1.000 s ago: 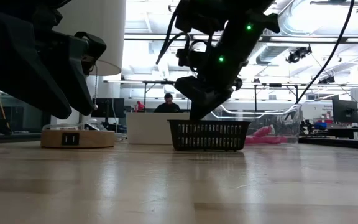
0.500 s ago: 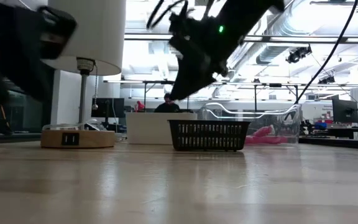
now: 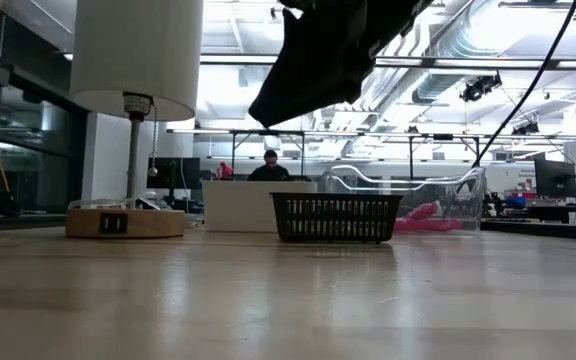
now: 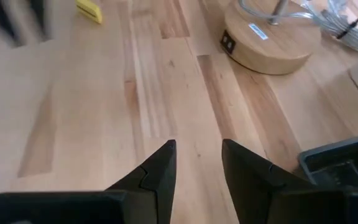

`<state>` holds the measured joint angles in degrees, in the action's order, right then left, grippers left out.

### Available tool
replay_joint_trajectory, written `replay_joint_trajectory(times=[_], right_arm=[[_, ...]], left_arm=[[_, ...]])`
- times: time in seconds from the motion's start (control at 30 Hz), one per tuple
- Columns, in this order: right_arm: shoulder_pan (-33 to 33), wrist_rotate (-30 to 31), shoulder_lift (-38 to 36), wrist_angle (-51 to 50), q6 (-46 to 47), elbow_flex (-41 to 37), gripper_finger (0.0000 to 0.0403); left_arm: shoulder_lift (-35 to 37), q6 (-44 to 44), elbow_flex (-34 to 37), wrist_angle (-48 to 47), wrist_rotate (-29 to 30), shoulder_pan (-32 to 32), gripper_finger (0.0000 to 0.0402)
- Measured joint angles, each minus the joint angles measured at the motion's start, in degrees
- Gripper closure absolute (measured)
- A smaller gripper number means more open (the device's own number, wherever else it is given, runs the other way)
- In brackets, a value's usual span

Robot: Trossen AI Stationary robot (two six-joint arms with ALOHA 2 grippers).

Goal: Pick & Place School Supplies
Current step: Put the yellow eraser into the black bin

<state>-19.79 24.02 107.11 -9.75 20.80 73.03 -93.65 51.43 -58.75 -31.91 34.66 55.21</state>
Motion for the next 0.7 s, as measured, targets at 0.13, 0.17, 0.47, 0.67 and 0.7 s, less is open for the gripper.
replay_joint_trajectory(times=[0.13, 0.17, 0.47, 0.67, 0.7], right_arm=[[-0.9, 0.0, 0.0, 0.2, -0.1, 0.0, 0.0282], [-1.0, -0.1, 0.0, 0.2, -0.1, 0.0, 0.0282], [-0.9, -0.2, 0.0, 0.1, -0.1, 0.0, 0.0282], [-0.9, -0.2, 0.0, 0.1, -0.1, 0.0, 0.0282], [-0.9, -0.2, 0.0, 0.2, -0.1, 0.0, 0.0282]], left_arm=[[0.0, 18.7, -0.3, -10.6, -7.7, 0.6, 0.0291], [0.0, 22.4, -0.3, -12.5, -9.9, 0.6, 0.0291], [0.0, 30.4, -1.0, -15.5, -21.0, 0.9, 0.0291], [1.6, 35.8, -3.3, -20.6, -21.7, 1.5, 0.0290], [2.0, 38.0, -3.5, -21.9, -21.7, 1.5, 0.0291]])
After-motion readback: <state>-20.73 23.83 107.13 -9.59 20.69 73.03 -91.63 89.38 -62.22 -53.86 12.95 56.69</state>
